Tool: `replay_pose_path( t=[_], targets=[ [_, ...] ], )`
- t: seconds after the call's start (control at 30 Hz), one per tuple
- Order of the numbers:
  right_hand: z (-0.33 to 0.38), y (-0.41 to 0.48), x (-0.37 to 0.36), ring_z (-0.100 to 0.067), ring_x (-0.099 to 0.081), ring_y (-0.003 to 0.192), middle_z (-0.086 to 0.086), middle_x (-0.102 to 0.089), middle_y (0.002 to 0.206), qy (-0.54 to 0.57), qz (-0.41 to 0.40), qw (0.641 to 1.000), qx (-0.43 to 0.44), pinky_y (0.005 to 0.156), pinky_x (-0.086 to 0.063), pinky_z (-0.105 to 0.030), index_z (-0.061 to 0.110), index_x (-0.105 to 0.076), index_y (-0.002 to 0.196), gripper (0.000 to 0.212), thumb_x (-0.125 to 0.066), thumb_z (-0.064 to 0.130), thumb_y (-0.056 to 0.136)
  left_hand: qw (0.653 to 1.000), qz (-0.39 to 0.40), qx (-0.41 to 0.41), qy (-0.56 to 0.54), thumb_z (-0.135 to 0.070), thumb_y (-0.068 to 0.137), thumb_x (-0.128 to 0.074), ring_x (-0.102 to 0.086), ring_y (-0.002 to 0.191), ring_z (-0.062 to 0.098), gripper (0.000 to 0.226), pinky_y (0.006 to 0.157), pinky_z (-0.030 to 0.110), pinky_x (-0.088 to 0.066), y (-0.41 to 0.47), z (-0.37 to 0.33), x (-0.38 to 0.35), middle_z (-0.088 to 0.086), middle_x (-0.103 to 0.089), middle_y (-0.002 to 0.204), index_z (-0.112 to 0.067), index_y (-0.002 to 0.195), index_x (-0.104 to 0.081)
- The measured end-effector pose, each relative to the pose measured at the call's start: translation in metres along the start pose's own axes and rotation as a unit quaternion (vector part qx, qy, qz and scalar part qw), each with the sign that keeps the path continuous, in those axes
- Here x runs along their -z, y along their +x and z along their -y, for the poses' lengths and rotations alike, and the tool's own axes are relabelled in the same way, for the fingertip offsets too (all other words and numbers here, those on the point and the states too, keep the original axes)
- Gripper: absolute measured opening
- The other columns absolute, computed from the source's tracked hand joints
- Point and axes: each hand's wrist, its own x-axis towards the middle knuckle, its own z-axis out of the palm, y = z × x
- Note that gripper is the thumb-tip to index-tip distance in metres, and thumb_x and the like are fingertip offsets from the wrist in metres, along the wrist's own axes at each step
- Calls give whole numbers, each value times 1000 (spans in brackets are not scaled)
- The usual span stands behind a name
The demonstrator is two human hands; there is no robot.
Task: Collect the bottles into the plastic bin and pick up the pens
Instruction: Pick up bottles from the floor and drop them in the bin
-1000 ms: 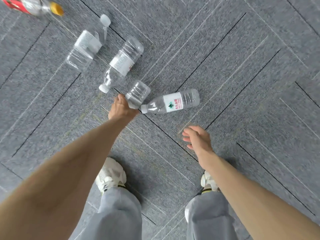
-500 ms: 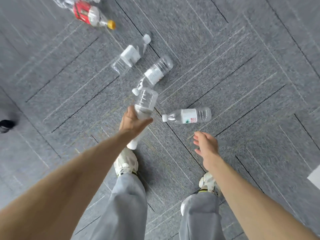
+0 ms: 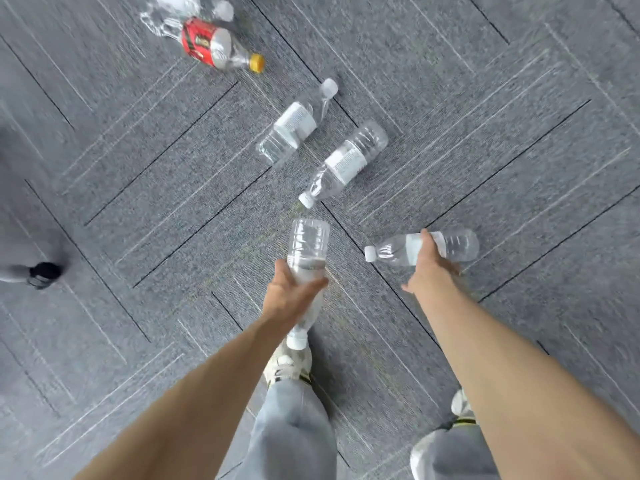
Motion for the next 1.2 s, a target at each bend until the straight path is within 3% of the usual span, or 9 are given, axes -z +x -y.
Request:
replay_pose_path(
  t=[0.1, 0.23, 0.37, 0.47, 0.67, 0.8, 0.9, 1.07, 1.2],
  targets=[
    [-1, 0, -16, -38, -30, 142, -14, -23, 157, 33, -28, 999, 13, 112, -32, -57, 17, -8, 153, 145, -65, 82, 37, 1000, 4, 16, -13, -14, 82, -71, -65, 83, 15, 48, 59, 21, -52, 15, 3, 5, 6, -61, 106, -16, 118, -39],
    [5, -24, -9, -38, -26, 145, -16, -19, 160, 42, -20, 998, 48, 116, -31, -54, 17, -5, 155, 117, -81, 45, 70, 1000, -6, 13, 10, -16, 82, -72, -62, 79, 13, 48, 55, 16, -51, 13, 3, 12, 6, -60, 103, -13, 118, -40],
    [14, -64, 38, -35, -44, 133, -13, -36, 149, 70, -33, 993, 85, 102, -48, -49, 18, -27, 146, 100, -83, 33, 64, 999, -20, 28, 16, -22, 79, -75, -62, 85, 13, 52, 69, 23, -52, -18, -10, 8, 0, -60, 98, -16, 117, -41],
    [32, -110, 85, -34, -51, 118, -13, -47, 134, 115, -34, 990, 77, 95, -52, -50, 16, -37, 132, 87, -82, 34, 59, 999, -20, 43, 13, -42, 59, -82, -66, 98, 23, 73, 89, 43, -55, -56, -35, -4, 5, -65, 106, -23, 117, -43],
    [71, -208, 188, -28, -57, 98, -9, -55, 115, 61, 22, 986, 155, 97, -51, -44, 14, -40, 132, 73, -82, 22, 73, 1000, -13, 20, 19, -60, 43, -77, -68, 90, 23, 75, 86, 44, -56, -139, -110, -45, 2, -68, 98, -29, 105, -51],
    [89, -272, 257, -30, -62, 104, -10, -63, 121, -14, 64, 965, 253, 95, -50, -36, 22, -35, 144, 82, -81, 26, 76, 1000, 18, -13, 17, -67, 38, -82, -69, 92, 22, 82, 88, 46, -56, -187, -151, -72, -1, -70, 101, -34, 106, -51],
    [103, -321, 314, -30, -63, 106, -12, -63, 127, -84, 80, 944, 309, 84, -46, -28, 22, -27, 150, 91, -79, 32, 76, 998, 24, -56, 9, -49, 58, -84, -68, 97, 21, 66, 91, 45, -54, -268, -207, -90, -1, -69, 104, -28, 111, -50],
    [113, -407, 406, -32, -60, 114, -14, -55, 137, -168, 131, 902, 376, 97, -50, -46, 29, -15, 151, 103, -71, 53, 67, 994, 32, -86, -66, -28, 74, -80, -65, 103, 24, 62, 87, 40, -54, -384, -264, -107, 8, -65, 119, -19, 126, -46],
    [114, -473, 471, -32, -46, 132, -12, -41, 150, -210, 186, 859, 427, 108, -40, -53, 28, -8, 155, 103, -71, 52, 78, 987, 30, -68, -140, -29, 86, -69, -54, 122, 39, 70, 101, 48, -46, -475, -283, -101, 21, -47, 141, -16, 142, -31]
  ],
)
